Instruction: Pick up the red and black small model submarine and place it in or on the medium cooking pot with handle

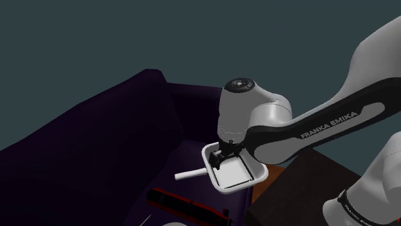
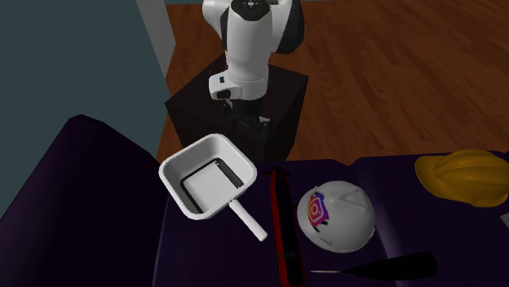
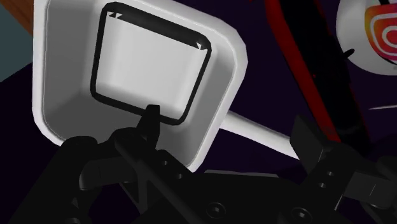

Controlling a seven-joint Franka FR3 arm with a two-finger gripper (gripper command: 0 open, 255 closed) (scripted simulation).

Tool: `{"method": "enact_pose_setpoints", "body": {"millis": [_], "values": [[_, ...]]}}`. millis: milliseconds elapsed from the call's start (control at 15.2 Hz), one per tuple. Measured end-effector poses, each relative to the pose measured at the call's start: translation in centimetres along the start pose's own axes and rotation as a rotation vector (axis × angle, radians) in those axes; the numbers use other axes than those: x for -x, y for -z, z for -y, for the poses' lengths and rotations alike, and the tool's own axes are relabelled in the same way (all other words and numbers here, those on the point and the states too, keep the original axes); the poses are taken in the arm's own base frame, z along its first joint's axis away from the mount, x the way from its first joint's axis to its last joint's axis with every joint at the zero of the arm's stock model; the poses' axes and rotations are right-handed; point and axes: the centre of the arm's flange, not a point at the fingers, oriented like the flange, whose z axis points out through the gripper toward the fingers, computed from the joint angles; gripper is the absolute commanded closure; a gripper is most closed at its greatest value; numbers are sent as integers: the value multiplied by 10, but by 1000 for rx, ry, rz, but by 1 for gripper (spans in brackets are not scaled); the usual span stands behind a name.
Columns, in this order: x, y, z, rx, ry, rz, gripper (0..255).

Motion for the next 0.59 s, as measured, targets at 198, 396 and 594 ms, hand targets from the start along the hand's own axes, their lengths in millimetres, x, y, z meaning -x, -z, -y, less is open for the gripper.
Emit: {"method": "enact_pose_setpoints", "body": {"millis": [198,396,594], "values": [[0,-27,29,7,8,-5,0],[0,-54,56,13,15,-10,0],[0,-84,87,19,24,-15,0]]}}
